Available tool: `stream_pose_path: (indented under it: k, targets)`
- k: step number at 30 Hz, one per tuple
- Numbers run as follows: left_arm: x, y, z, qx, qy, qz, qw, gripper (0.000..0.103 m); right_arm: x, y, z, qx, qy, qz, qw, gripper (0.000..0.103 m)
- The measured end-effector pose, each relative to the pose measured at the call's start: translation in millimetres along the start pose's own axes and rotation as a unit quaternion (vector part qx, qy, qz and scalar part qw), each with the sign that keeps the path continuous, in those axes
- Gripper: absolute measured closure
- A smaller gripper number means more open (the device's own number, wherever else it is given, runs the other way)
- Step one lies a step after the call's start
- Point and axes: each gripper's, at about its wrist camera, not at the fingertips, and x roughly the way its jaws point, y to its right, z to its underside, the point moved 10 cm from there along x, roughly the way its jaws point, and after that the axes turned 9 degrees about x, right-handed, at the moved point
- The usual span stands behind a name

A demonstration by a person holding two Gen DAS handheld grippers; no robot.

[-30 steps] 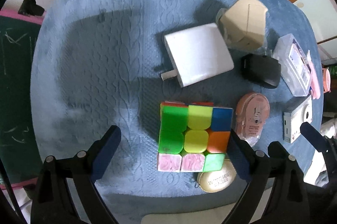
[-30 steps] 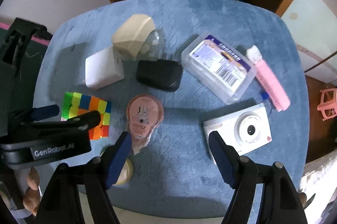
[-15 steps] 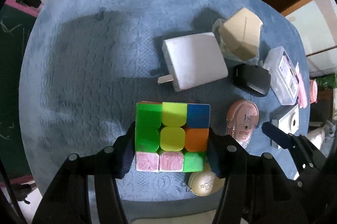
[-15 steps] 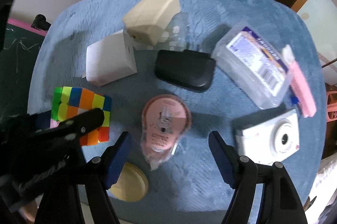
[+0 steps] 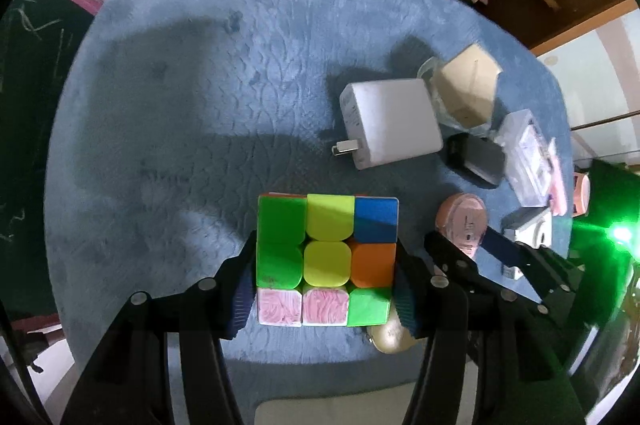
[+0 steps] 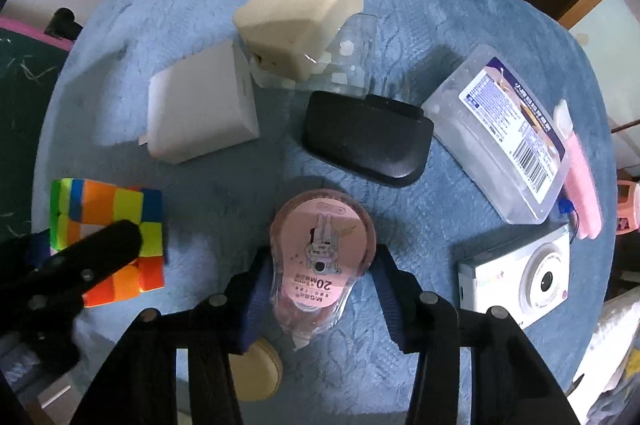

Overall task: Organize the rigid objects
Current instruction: 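Carry the cube and pink tape dispenser into the tray and open both tools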

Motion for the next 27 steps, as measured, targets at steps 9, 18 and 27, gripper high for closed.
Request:
stream_pose_path:
  k: [9, 18, 27]
  targets:
    - [-79, 15, 17, 0.015, 0.047, -0.007, 0.9988, 0.042, -61, 13, 5, 0.026, 0.040, -0.053, 0.997, 0.053]
    - [-165, 59, 51, 0.040, 0.112, 0.007, 0.9929, 0.042, -201, 19, 34, 0.012, 0.154, -0.121, 0.981, 0.053]
    - [-211, 88, 109, 0.056, 0.149, 0.002, 0.9873, 0.042, -274, 33, 111, -0.024, 0.211, -0.159, 0.964, 0.053]
